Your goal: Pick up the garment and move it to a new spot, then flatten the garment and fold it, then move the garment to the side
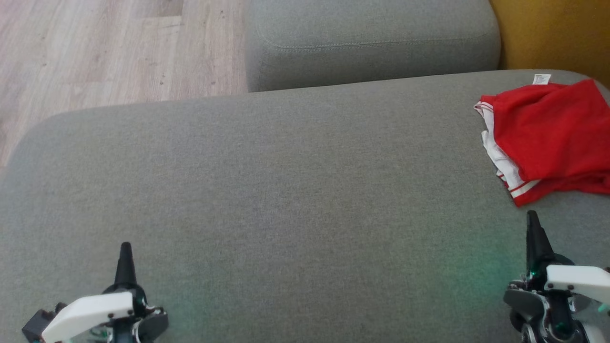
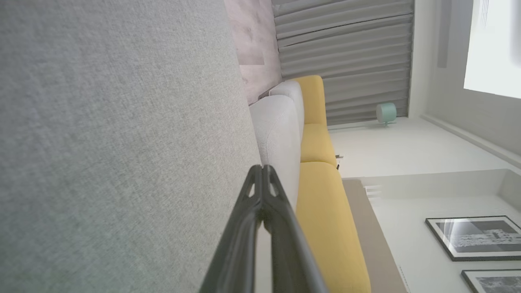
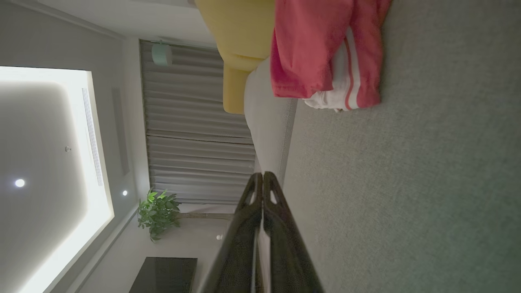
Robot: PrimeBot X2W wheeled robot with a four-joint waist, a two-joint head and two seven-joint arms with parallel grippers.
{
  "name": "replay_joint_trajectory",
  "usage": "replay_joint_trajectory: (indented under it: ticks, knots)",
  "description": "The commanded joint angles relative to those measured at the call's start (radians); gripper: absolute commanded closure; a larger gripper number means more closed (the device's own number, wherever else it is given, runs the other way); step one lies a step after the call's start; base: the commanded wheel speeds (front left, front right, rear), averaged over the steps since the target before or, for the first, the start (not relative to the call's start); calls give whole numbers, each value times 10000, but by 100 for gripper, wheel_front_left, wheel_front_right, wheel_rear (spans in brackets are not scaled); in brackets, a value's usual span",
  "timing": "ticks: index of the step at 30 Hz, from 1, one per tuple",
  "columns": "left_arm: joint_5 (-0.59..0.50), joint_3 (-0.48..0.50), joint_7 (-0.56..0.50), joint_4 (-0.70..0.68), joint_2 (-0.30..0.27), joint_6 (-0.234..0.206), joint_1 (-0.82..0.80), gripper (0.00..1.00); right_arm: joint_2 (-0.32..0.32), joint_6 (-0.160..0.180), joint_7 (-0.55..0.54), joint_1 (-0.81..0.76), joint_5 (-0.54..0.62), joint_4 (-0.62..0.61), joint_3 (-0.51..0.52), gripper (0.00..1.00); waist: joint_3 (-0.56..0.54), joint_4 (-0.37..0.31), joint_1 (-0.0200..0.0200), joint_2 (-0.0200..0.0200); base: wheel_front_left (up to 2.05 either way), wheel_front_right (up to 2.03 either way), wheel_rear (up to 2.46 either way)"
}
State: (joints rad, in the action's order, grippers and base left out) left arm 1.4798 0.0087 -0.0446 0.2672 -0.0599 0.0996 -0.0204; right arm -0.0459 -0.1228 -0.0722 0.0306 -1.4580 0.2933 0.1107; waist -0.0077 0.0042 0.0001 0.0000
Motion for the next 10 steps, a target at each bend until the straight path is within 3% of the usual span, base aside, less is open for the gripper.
replay_joint_trajectory:
  ticks: [1, 10]
  knots:
    - [350, 446, -113, -267, -149, 139, -620, 100, -52, -72, -124, 570, -353, -420, -116, 100, 16, -6, 0, 0, 0, 0, 0]
    - [1411, 691, -387, -238, -140, 290, -821, 100, -44, -78, -382, 749, -1359, -477, 21, 100, 97, -38, -1, 0, 0, 0, 0]
